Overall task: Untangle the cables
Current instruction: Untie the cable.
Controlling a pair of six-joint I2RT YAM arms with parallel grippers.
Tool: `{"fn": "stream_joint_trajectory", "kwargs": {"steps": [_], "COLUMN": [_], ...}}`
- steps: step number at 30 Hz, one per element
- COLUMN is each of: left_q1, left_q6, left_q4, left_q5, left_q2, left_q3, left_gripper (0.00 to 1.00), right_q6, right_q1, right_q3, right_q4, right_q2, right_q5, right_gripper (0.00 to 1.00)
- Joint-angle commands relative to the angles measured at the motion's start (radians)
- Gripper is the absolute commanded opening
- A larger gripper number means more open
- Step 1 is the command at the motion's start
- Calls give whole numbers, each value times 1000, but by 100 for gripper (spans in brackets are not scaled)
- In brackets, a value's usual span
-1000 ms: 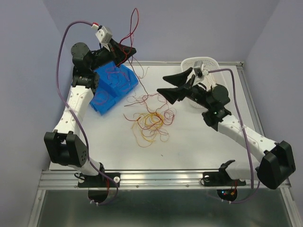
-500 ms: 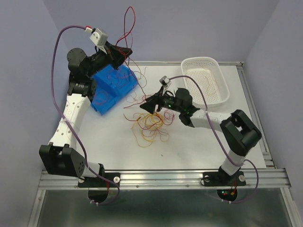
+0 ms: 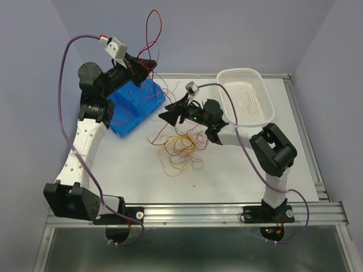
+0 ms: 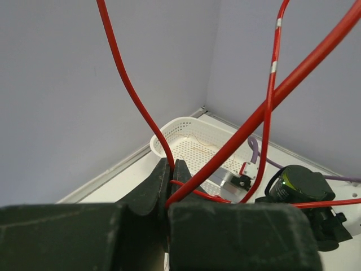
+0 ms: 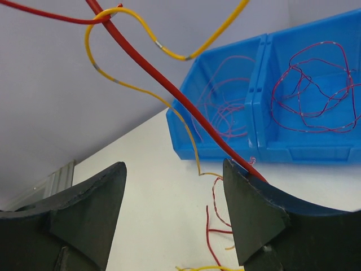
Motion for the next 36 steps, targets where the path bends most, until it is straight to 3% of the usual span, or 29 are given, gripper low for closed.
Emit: {"fn": "stream_joint_trajectory", "kwargs": {"steps": [1, 4, 6, 9, 12, 13, 14, 16, 21, 25, 29, 31, 33, 34, 36], "left_q1": [-6, -7, -6, -7, -7, -7, -6, 5, 106, 180, 246, 267, 278, 281, 283], "left_q6": [0, -12, -20, -23, -20, -11, 0, 35, 49, 47, 43, 61, 63, 57, 49], "left_q4": [26, 25, 25, 23, 22, 16, 12, 11, 12, 31, 46, 55, 63, 69, 74], "left_q5": [2, 16, 23, 23, 22, 11, -1, -45, -78, -104, -113, -140, -144, -135, -118], "left_q2": [-30, -24, -22, -14, -4, -1, 4, 16, 108, 199, 274, 280, 282, 283, 286], "left_q3": [5, 11, 12, 17, 20, 22, 23, 26, 71, 114, 141, 137, 126, 121, 121], "left_gripper": [0, 0, 0, 0, 0, 0, 0, 0, 0, 0, 0, 0, 0, 0, 0], "right_q6": [-6, -44, -52, -51, -40, -34, -28, -9, 31, 35, 6, -35, -90, -106, -168], "right_q1": [16, 26, 29, 32, 38, 38, 36, 39, 70, 76, 70, 69, 69, 69, 69], "right_q3": [97, 124, 146, 166, 173, 167, 160, 121, -156, -409, -609, -658, -664, -635, -592], "right_q4": [85, 95, 100, 106, 134, 144, 149, 175, 204, 200, 125, -26, -149, -285, -397], "right_q2": [52, 78, 92, 112, 123, 120, 115, 79, -102, -362, -671, -798, -996, -1058, -1165], "right_q5": [1, 11, 8, 1, -22, -33, -45, -83, -215, -234, -127, -55, 86, 140, 316], "right_gripper": [74, 71, 61, 60, 30, 9, 1, 0, 1, 0, 0, 1, 1, 1, 0]}}
